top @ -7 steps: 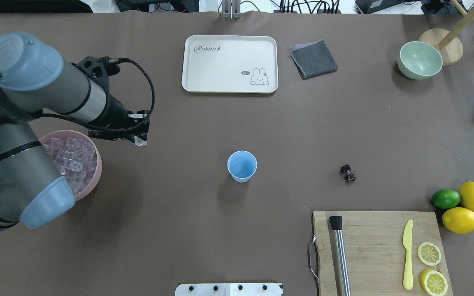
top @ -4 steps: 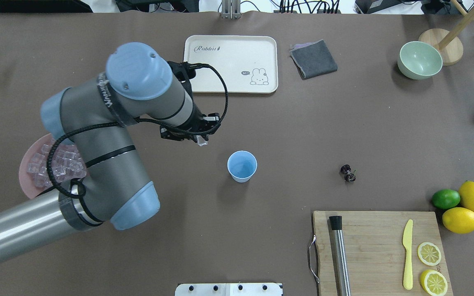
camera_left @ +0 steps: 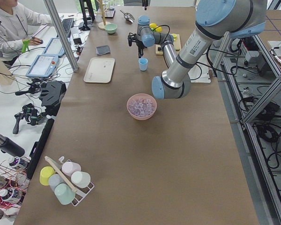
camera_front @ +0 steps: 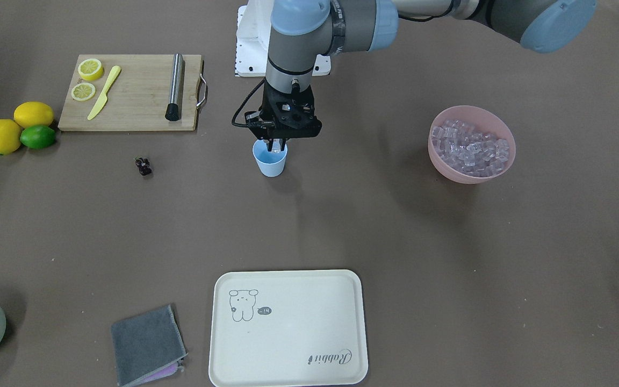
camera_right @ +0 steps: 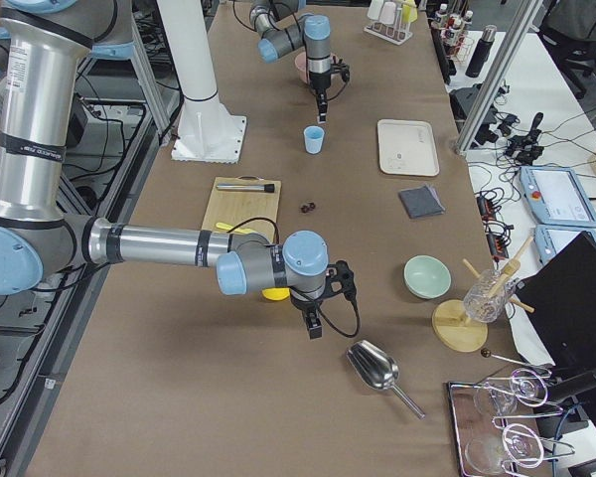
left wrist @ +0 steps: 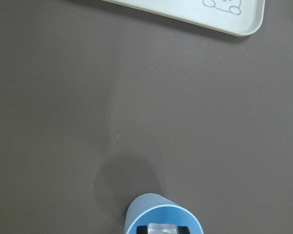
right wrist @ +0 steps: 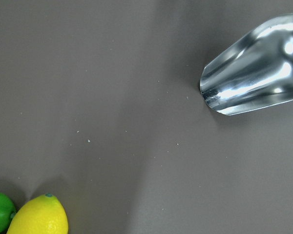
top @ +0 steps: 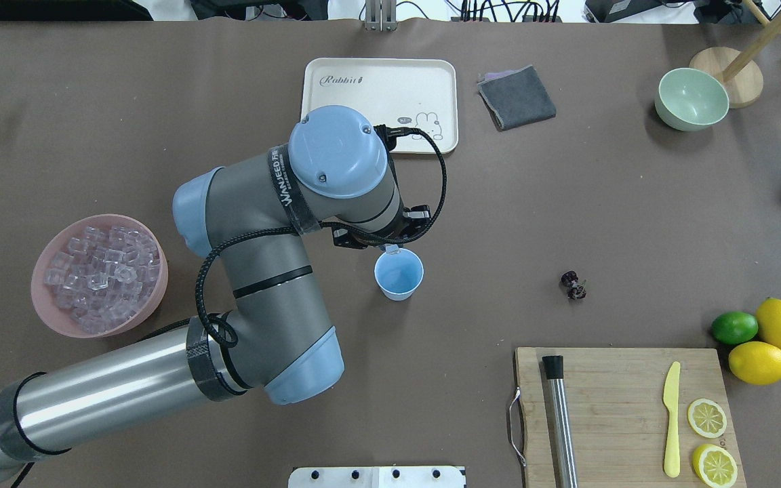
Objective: Put ice and cherries in cup
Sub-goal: 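Carry the ice cube with the left gripper over the blue cup and release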
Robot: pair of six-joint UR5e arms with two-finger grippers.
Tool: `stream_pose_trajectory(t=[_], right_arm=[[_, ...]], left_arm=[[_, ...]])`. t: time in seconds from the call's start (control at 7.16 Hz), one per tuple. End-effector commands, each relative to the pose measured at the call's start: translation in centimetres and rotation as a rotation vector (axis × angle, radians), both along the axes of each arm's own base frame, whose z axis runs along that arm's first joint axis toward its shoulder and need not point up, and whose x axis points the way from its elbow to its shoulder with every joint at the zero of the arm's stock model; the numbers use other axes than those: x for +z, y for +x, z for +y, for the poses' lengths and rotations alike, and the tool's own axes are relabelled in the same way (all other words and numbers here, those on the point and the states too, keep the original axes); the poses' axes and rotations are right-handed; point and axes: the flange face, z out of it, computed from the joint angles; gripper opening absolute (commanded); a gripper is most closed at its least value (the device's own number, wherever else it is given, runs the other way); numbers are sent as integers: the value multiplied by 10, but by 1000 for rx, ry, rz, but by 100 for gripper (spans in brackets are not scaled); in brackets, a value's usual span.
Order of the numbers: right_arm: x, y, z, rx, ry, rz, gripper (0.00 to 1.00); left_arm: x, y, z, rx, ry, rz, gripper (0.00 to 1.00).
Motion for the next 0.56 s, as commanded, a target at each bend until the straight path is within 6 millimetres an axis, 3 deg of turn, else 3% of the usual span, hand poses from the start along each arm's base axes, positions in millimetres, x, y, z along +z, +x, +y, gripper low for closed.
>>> stream_pose_trajectory(t=[0.0, 0.14, 0.28, 0.42], right_arm=[[0, 0, -1, 0, 0, -2, 100], [0, 0, -1, 0, -2, -1, 100], [3, 0, 0, -1, -5, -1, 100], [3, 0, 0, -1, -5, 1, 100]], left_arm=[[2, 4, 1, 4, 3, -6, 0], [3, 6, 1, 6, 4, -6, 0], [1, 7, 3, 10, 12, 7, 54], [2, 7, 3, 17, 22, 5, 73]])
